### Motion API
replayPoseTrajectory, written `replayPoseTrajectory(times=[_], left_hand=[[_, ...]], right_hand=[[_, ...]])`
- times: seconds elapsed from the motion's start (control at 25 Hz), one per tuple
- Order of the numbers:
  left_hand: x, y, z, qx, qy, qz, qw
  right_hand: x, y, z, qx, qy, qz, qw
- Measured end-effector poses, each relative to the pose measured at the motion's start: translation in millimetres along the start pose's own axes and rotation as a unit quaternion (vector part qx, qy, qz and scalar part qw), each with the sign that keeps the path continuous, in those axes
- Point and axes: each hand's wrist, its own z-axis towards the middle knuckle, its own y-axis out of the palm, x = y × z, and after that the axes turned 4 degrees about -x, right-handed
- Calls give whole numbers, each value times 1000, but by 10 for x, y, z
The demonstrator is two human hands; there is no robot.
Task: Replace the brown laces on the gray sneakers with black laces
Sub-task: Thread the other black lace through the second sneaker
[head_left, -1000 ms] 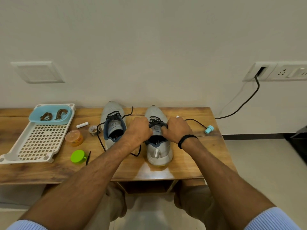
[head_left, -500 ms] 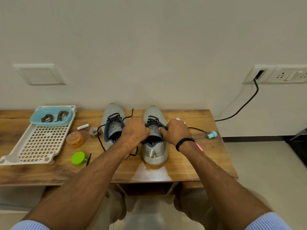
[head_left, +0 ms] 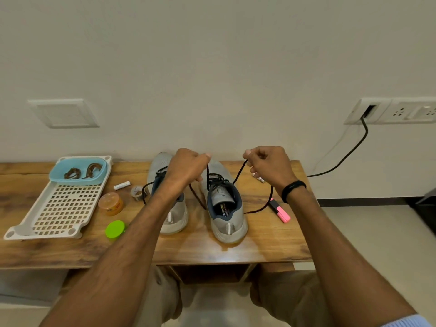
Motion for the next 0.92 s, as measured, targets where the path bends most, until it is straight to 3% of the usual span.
replayPoseTrajectory(times=[0.08, 0.16, 0.28, 0.36, 0.4, 0.48, 0.6, 0.76, 0.8, 0.84, 0.92], left_hand=[[44, -47, -27, 4, 17, -84, 996], [68, -49, -29, -22, 9, -186, 982], [134, -5, -58, -81, -39, -389, 917], [135, 10, -40, -73, -49, -408, 909], [140, 13, -31, -60, -50, -398, 914], [141, -3, -22, -14, -44, -366, 930], [140, -78, -30, 43, -20, -333, 942], [184, -125, -47, -123, -17, -508, 852], [178, -100, -28, -132, -9, -503, 854], [163, -62, -2, -131, 5, -471, 872], [122, 16, 39, -111, 39, -308, 944]], right_hand=[[29, -25, -11, -39, 14, -7, 999], [101, -15, 21, -73, 30, -99, 992], [225, 25, 79, -108, 87, -335, 932], [233, 40, 79, -116, 125, -371, 913], [210, 30, 77, -121, 135, -327, 928], [132, -5, 47, -123, 161, -112, 973], [7, -57, -12, -141, 170, 125, 967], [-43, -45, -14, -175, 123, 225, 950], [-57, -39, -17, -182, 108, 240, 948], [-72, -39, -23, -188, 93, 248, 946], [-73, -39, -28, -201, 61, 243, 947]])
